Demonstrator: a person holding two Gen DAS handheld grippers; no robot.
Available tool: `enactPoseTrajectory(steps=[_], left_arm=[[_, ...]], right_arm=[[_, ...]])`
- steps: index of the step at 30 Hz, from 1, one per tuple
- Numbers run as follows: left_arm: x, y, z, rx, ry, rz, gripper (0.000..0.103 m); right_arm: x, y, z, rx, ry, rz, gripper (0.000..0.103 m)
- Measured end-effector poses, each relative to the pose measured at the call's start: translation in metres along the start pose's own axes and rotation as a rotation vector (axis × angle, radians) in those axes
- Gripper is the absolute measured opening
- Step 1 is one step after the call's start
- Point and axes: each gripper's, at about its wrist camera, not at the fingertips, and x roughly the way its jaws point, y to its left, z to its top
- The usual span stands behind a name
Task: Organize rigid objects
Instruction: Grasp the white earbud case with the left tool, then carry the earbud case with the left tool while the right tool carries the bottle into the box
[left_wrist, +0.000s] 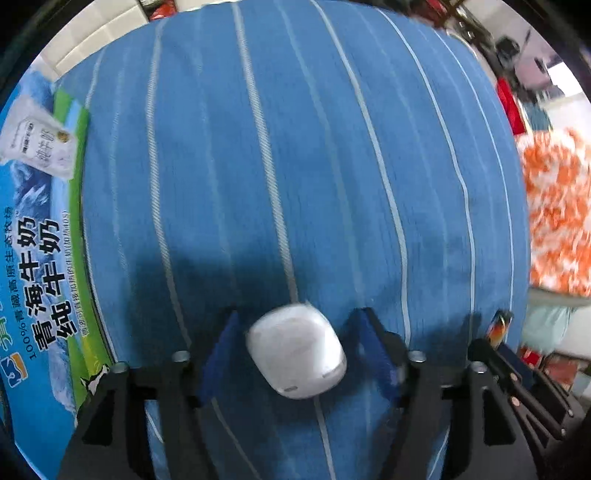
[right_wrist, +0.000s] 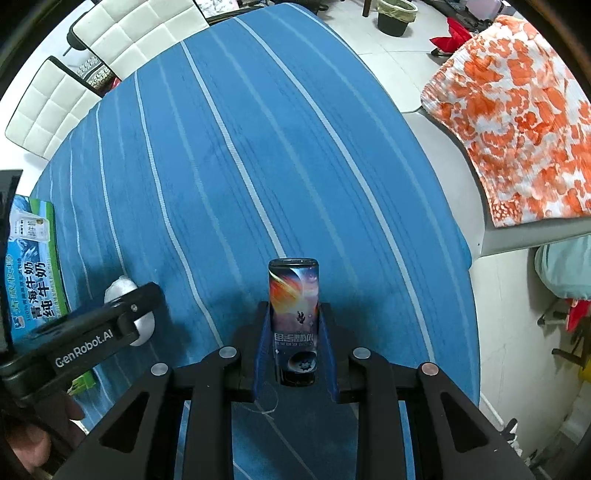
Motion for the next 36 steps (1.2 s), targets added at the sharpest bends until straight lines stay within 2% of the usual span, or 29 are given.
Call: enactPoseTrajectory(steps=[3,5,7,8,14,23,28,32,36], left_arm=[[0.002,0.0,-0.004,-0.037,-0.001,-0.018,0.069],[0.001,0.005,-0.013,-0.044,-0.03,-0.033,0.069],[-0.001,0.006,-0.02,-0.046,-0.064,-0.011,0.061],[-0.005,0.006,-0.027,-0.024,-0.083,0.014,0.047],[-0.01,-0.003,-0.04,0.004,-0.089,0.004,0.047],[-0.072,0.002,-0.074,0.039,-0.202,-0.06,0.046],[-0.123,0.025,-0.098,0.066,-0.306,-0.083,0.046],[-0.16,0.063,-0.111,0.064,-0.37,-0.083,0.044],[-0.183,0.096,-0.125,0.053,-0.417,-0.061,0.043]], right_arm=[[0.0,-0.001,-0.004,0.007,-0.001,0.0,0.027],[0.0,-0.003,-0.007,0.013,0.0,-0.001,0.027],[-0.002,-0.004,-0.009,0.011,-0.006,-0.007,0.027],[-0.002,-0.004,-0.011,0.01,-0.008,-0.01,0.027],[-0.012,-0.002,-0.018,-0.004,-0.028,-0.012,0.027],[-0.066,0.019,-0.04,-0.059,-0.108,0.029,0.027],[-0.108,0.054,-0.063,-0.132,-0.166,0.061,0.027],[-0.136,0.098,-0.086,-0.198,-0.204,0.097,0.027],[-0.148,0.147,-0.104,-0.254,-0.218,0.134,0.027]])
